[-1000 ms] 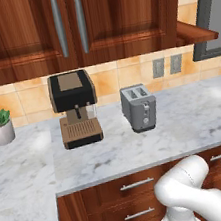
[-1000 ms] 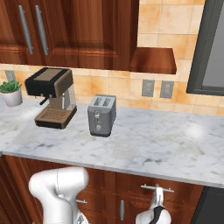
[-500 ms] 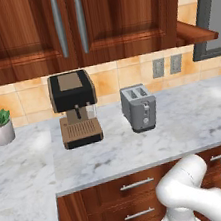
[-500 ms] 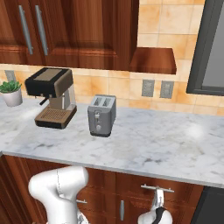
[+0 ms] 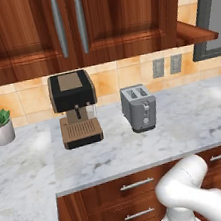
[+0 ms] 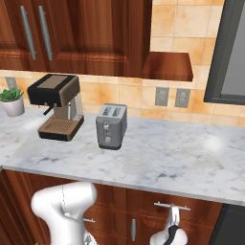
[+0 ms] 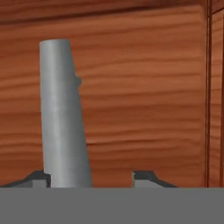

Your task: Take the tongs from the drawer on the right and place them on the dining counter next to the tray containing the hot dog.

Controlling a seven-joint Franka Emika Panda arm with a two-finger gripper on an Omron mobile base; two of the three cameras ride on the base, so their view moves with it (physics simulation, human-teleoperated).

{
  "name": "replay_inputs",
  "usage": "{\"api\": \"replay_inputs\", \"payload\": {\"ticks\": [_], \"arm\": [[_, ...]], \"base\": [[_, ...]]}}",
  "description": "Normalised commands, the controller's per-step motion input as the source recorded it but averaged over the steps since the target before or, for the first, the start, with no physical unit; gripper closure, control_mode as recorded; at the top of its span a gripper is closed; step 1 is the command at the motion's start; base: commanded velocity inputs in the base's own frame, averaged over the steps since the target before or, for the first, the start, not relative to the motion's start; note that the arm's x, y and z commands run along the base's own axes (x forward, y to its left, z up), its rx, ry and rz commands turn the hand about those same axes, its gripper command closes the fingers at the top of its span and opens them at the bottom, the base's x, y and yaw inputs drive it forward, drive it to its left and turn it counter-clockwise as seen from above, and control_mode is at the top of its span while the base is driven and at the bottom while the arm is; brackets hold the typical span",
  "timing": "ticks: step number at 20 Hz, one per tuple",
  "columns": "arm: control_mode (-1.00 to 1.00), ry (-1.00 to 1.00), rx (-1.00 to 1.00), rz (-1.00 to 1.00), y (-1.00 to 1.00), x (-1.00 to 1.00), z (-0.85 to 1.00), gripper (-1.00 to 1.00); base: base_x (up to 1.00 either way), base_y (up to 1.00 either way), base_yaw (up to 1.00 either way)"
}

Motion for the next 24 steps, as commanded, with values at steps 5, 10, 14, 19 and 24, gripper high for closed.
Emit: {"api": "replay_inputs", "payload": {"ticks": [5,10,14,19,24], "arm": [[-1.00,-0.07,0.00,0.00,-0.03,-0.08,0.05,-1.00],[-1.00,0.00,0.02,-0.01,0.00,0.02,0.22,-1.00],[-1.00,0.02,0.00,0.00,-0.02,0.25,0.02,-1.00],[-1.00,0.07,0.00,0.00,-0.01,0.40,0.00,-1.00],[-1.00,0.04,0.00,0.00,0.00,0.30,0.00,1.00]], "base": [[0.00,0.00,0.00],[0.00,0.00,0.00],[0.00,0.00,0.00],[0.00,0.00,0.00],[0.00,0.00,0.00]]}}
